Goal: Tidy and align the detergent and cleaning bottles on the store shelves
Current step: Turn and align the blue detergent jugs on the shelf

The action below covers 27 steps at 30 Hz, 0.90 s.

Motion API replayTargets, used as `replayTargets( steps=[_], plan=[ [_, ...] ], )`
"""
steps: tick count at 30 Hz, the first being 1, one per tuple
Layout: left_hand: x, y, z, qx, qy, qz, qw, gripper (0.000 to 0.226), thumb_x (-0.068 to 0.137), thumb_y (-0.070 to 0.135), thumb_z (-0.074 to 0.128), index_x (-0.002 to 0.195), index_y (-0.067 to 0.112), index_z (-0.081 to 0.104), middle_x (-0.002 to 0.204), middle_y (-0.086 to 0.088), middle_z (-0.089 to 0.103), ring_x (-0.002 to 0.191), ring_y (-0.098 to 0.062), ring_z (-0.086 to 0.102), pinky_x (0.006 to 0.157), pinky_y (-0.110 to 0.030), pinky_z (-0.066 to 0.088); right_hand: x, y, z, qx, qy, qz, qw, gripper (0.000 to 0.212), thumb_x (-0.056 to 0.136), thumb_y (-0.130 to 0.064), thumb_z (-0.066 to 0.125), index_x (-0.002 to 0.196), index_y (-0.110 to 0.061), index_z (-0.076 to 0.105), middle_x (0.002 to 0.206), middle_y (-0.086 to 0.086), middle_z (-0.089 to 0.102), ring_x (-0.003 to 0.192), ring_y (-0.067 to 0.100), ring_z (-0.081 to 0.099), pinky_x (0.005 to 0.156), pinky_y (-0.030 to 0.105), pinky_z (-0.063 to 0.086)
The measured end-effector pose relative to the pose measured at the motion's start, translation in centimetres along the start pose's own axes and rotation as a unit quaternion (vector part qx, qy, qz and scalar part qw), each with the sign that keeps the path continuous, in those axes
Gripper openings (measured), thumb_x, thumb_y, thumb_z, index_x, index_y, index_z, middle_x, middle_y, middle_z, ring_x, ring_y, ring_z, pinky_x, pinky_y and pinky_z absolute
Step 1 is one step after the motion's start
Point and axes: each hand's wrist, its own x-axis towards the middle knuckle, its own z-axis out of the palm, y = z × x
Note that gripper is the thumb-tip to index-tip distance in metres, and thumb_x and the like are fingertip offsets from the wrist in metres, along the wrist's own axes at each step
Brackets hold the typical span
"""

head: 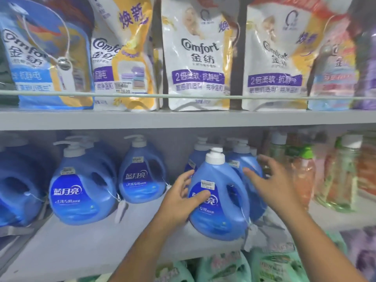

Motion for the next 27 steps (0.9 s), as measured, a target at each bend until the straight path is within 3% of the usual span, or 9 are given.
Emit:
replayTargets(
  steps=[3,6,8,10,13,17,20,24,27],
  plan=[
    [-0.5,-0.1,1.1,-0.008,0.016,-0.018,1.000,0.073,0.067,0.035,0.087,0.134,0.030,0.057,0.115,0.004,0.077,0.104,-0.017,0.075,0.081,-0.033,0.061,1.2,0.6,1.5,-0.054,-0.046,-0.012,0.997,0.049,0.072,-0.054,0.084,0.102,-0.030,0.053,0.095,-0.014,0.065,0.081,0.012,0.063,0.058,0.026,0.041],
    [-2.0,0.1,1.2,0.040,0.064,0.007,0.997,0.062,0.070,0.039,0.086,0.126,0.042,0.059,0.111,0.012,0.076,0.100,-0.010,0.074,0.076,-0.025,0.060,1.2,1.2,1.5,-0.094,-0.022,-0.030,0.995,0.052,0.068,-0.058,0.084,0.082,-0.029,0.043,0.076,-0.015,0.058,0.065,0.001,0.053,0.049,0.028,0.032],
    [-3.4,0.2,0.7,0.067,0.107,0.020,0.992,0.062,0.067,0.049,0.086,0.122,0.053,0.058,0.114,0.017,0.074,0.100,-0.006,0.073,0.078,-0.024,0.060,1.4,1.5,1.0,-0.100,-0.022,-0.043,0.994,0.049,0.068,-0.061,0.085,0.084,-0.032,0.049,0.075,-0.018,0.061,0.065,0.000,0.054,0.050,0.027,0.034],
    [-4.9,0.5,-0.6,0.072,0.142,0.020,0.987,0.064,0.065,0.052,0.085,0.122,0.059,0.057,0.115,0.018,0.074,0.101,-0.004,0.073,0.079,-0.024,0.060,1.4,1.6,0.1,-0.093,-0.044,-0.048,0.994,0.050,0.066,-0.067,0.083,0.100,-0.043,0.056,0.082,-0.024,0.065,0.070,-0.004,0.057,0.053,0.024,0.040],
    [-7.1,1.1,-3.7,0.089,0.176,0.023,0.980,0.061,0.067,0.051,0.085,0.120,0.061,0.059,0.114,0.019,0.074,0.100,-0.004,0.073,0.078,-0.023,0.061,0.3,1.0,-1.1,-0.040,-0.087,-0.026,0.995,0.073,0.060,-0.072,0.085,0.122,-0.049,0.056,0.095,-0.024,0.072,0.079,0.002,0.068,0.057,0.028,0.052],
    [-9.3,1.5,-7.7,0.104,0.237,0.020,0.966,0.062,0.065,0.050,0.088,0.121,0.053,0.061,0.111,0.017,0.076,0.097,-0.003,0.074,0.072,-0.017,0.059,-1.4,-0.5,-1.5,0.016,-0.141,-0.022,0.990,0.074,0.052,-0.069,0.084,0.119,-0.054,0.058,0.095,-0.036,0.069,0.075,-0.013,0.067,0.054,0.019,0.051],
    [-11.3,1.9,-11.2,0.126,0.268,0.015,0.955,0.062,0.063,0.053,0.082,0.121,0.056,0.061,0.109,0.020,0.076,0.095,-0.001,0.073,0.071,-0.015,0.058,-3.2,-1.9,-2.1,0.042,-0.184,-0.023,0.982,0.077,0.050,-0.063,0.096,0.118,-0.057,0.060,0.095,-0.029,0.074,0.075,-0.010,0.070,0.060,0.024,0.054],
    [-13.0,2.4,-15.9,0.139,0.285,0.009,0.948,0.062,0.065,0.051,0.079,0.124,0.053,0.060,0.110,0.021,0.075,0.097,-0.003,0.074,0.077,-0.026,0.060,-5.5,-4.1,-1.1,0.081,-0.240,-0.043,0.967,0.079,0.048,-0.050,0.097,0.118,-0.057,0.061,0.101,-0.020,0.077,0.084,0.001,0.075,0.066,0.027,0.058],
    [-13.7,2.2,-18.4,0.154,0.297,0.021,0.942,0.062,0.070,0.050,0.079,0.127,0.056,0.057,0.113,0.024,0.073,0.099,0.000,0.072,0.080,-0.027,0.059,-7.6,-6.9,2.0,0.122,-0.282,-0.071,0.949,0.072,0.049,-0.039,0.102,0.107,-0.060,0.064,0.097,-0.020,0.078,0.083,-0.001,0.075,0.060,0.015,0.057]
  ],
)
